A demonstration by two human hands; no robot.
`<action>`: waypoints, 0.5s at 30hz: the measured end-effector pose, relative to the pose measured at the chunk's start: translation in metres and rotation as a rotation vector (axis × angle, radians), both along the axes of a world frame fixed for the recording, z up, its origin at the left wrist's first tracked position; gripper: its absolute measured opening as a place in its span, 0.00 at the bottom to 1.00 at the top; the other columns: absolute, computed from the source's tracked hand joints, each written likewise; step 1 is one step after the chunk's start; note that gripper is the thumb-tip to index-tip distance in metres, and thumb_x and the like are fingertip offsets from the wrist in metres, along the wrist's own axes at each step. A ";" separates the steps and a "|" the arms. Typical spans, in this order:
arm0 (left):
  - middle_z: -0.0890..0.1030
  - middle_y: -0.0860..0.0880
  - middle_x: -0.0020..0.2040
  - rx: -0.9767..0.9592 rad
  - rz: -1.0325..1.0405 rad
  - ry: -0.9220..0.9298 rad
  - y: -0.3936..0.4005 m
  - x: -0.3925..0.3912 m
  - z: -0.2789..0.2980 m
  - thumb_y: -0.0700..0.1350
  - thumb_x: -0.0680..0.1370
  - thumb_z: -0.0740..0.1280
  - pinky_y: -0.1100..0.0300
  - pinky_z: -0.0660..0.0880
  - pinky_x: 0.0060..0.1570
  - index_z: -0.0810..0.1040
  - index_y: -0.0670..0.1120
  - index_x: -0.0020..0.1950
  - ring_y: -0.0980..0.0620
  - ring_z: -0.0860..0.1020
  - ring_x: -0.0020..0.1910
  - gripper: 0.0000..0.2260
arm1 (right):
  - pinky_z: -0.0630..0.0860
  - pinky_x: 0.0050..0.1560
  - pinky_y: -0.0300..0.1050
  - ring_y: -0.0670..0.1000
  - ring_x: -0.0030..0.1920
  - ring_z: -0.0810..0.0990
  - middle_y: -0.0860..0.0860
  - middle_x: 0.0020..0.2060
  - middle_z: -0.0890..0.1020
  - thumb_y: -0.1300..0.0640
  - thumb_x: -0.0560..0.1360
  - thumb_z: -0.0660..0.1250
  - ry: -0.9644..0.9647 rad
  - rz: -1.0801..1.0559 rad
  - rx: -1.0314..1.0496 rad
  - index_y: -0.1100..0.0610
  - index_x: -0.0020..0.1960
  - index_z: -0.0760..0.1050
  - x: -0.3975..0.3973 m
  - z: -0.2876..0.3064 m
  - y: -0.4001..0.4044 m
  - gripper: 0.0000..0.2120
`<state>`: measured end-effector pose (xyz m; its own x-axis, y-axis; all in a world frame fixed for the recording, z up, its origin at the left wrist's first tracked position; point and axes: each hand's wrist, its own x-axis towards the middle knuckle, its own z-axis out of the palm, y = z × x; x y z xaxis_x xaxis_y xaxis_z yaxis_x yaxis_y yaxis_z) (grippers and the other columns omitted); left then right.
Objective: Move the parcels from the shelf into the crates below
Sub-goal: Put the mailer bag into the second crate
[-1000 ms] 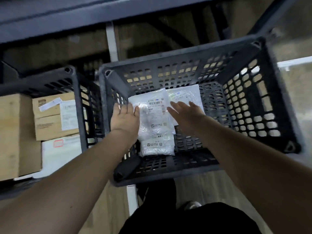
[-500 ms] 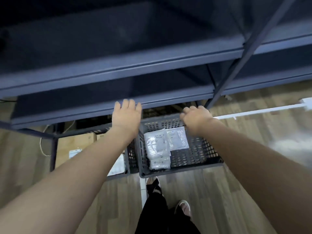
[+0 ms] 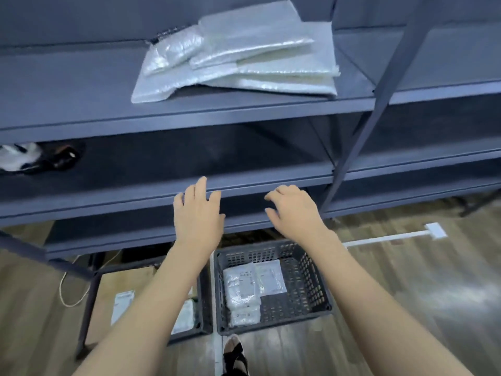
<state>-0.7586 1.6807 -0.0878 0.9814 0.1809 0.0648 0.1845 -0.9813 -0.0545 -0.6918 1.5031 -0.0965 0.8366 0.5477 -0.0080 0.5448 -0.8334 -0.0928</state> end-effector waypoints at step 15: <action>0.77 0.50 0.58 -0.080 0.006 -0.216 0.090 0.077 0.108 0.51 0.80 0.59 0.56 0.70 0.49 0.71 0.47 0.63 0.48 0.76 0.56 0.14 | 0.71 0.56 0.46 0.52 0.62 0.71 0.49 0.61 0.74 0.51 0.80 0.57 -0.166 0.028 0.161 0.53 0.66 0.70 0.083 0.114 0.075 0.17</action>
